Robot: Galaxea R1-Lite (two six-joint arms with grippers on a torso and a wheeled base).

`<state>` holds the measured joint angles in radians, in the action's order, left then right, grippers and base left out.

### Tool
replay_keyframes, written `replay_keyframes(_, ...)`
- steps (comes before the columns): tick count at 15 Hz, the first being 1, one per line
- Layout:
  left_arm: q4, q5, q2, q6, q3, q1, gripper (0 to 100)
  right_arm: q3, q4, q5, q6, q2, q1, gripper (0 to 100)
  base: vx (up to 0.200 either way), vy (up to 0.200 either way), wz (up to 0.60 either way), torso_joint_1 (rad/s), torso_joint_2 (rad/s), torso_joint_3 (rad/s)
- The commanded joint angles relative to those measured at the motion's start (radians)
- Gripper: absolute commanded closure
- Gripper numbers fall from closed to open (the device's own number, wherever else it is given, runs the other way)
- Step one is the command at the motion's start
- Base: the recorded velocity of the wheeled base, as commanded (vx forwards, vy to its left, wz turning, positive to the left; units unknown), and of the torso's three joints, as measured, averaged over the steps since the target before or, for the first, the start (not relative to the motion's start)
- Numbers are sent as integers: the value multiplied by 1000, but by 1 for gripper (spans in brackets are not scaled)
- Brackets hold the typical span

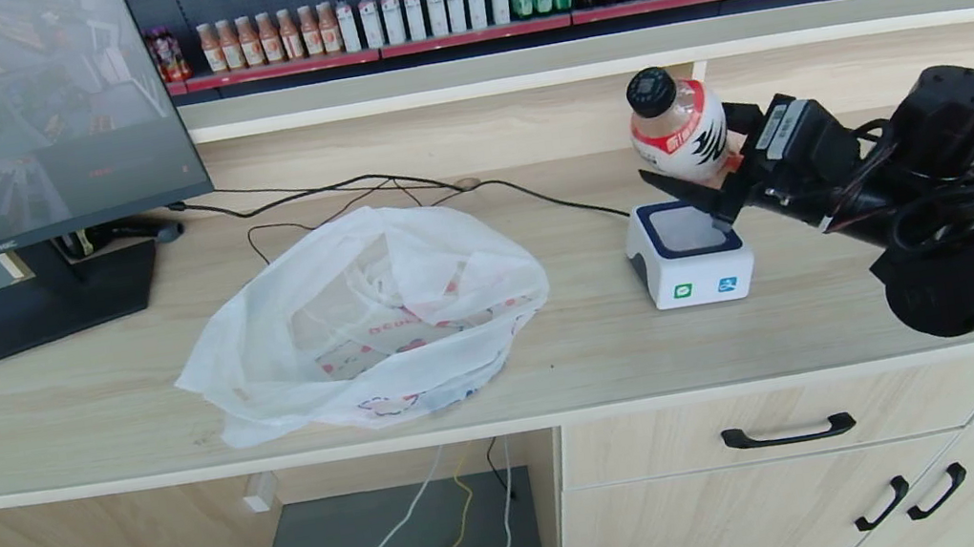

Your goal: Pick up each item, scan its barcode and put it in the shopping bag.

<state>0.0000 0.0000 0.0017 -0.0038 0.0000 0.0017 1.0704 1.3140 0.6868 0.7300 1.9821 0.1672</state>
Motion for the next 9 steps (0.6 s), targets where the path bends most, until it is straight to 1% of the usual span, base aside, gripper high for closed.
replay_keyframes(1, 0, 0, 0, -1, 0, 0, 0, -46, -1, -59, -52, -105, 11, 100, 0, 0, 0, 0, 0, 0)
replay_keyframes(2, 0, 0, 0, -1, 0, 0, 0, -69, -1, -108, -95, -138, 18, 100, 0, 0, 0, 0, 0, 0)
replay_keyframes(4, 0, 0, 0, -1, 0, 0, 0, -115, 1, -171, -158, -195, 38, 100, 0, 0, 0, 0, 0, 0)
replay_keyframes(5, 0, 0, 0, -1, 0, 0, 0, -164, 16, -230, -202, -240, 44, 100, 0, 0, 0, 0, 0, 0)
replay_keyframes(6, 0, 0, 0, -1, 0, 0, 0, -196, 39, -253, -236, -258, 44, 100, 0, 0, 0, 0, 0, 0)
replay_keyframes(9, 0, 0, 0, -1, 0, 0, 0, -305, 134, -363, -399, -319, 44, 100, 0, 0, 0, 0, 0, 0)
